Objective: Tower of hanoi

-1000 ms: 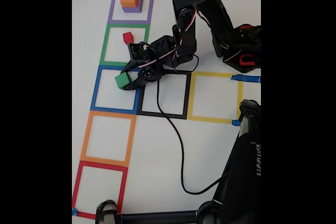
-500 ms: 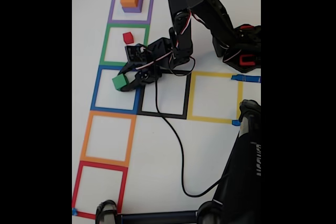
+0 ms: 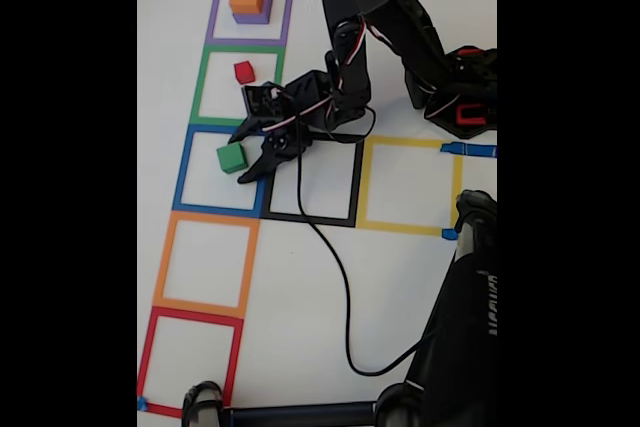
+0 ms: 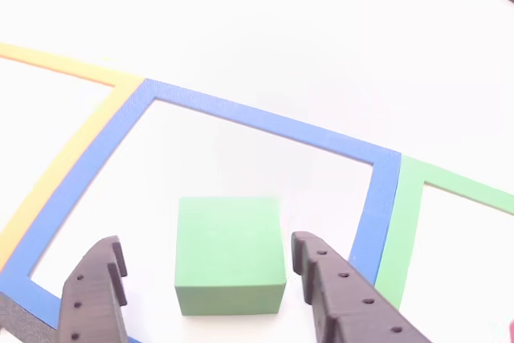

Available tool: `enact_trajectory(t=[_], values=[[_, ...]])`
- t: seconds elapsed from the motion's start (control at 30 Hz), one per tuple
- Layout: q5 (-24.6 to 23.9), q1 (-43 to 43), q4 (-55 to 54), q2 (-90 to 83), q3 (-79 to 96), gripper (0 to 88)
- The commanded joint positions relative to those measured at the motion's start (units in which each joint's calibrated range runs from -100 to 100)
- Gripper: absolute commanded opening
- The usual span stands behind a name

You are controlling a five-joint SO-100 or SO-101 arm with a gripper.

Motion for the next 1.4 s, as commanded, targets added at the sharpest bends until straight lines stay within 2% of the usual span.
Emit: enact_trajectory(t=[0.0,0.17,0.3,0.43,0.57,0.83,1.1,1.23,1.37], values=[[0.4,1.5,3.9,-12.4,3.7,22.1],[0.4,1.7,11.3,-26.1,8.0,14.5],[0.4,4.2,18.1,-38.1,13.1,1.4],[0.4,9.3,28.1,-50.4,17.7,1.4],[0.4,14.4,48.5,-64.8,15.0,1.3],[0.4,21.2,99.7,-83.6,-11.0,1.3],[0.4,28.4,142.3,-81.1,-53.6,1.3],[0.4,33.8,152.8,-76.8,-69.0,1.3],[0.4,37.2,153.2,-76.3,-72.0,1.3]])
